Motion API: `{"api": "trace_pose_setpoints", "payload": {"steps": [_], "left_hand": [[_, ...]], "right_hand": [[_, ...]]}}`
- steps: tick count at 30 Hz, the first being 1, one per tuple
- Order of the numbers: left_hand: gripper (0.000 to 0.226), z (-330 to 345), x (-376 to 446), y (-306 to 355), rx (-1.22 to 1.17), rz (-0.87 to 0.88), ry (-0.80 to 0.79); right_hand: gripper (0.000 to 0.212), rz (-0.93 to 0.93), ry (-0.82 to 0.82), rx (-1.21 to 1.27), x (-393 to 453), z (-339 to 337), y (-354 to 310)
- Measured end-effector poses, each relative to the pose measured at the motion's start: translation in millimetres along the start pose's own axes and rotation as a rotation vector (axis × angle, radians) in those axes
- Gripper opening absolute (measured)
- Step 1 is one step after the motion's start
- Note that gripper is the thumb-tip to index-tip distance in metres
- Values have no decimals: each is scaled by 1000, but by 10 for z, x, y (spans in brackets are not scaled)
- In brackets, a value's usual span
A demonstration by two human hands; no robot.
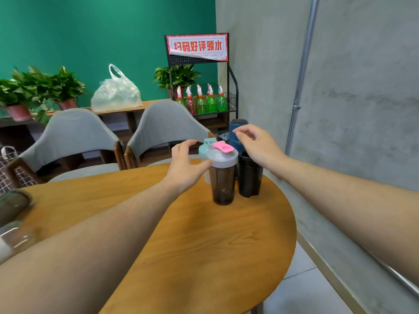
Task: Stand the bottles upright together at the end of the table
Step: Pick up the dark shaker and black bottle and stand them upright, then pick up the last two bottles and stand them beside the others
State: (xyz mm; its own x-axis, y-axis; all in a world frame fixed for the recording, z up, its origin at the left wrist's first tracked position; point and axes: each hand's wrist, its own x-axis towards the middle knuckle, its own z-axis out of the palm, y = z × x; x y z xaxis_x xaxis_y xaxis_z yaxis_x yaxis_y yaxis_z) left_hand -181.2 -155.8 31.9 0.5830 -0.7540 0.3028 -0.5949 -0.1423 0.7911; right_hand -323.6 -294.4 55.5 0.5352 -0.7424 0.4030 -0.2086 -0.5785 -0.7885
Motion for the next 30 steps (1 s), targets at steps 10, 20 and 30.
{"api": "trace_pose_setpoints", "payload": {"steps": [10, 20, 30], "left_hand": [[19, -1324, -780, -516, 79, -159, -12], [32, -2724, -1233, -1510, 339, -278, 76], [85, -3714, -1627, -2432, 702, -446, -22]], "right_hand": [[22, -145, -270, 32, -630, 987, -993], [31, -197, -572, 28, -766, 2315, -1684], [40, -444, -836, -189, -534, 3619, -1990]]}}
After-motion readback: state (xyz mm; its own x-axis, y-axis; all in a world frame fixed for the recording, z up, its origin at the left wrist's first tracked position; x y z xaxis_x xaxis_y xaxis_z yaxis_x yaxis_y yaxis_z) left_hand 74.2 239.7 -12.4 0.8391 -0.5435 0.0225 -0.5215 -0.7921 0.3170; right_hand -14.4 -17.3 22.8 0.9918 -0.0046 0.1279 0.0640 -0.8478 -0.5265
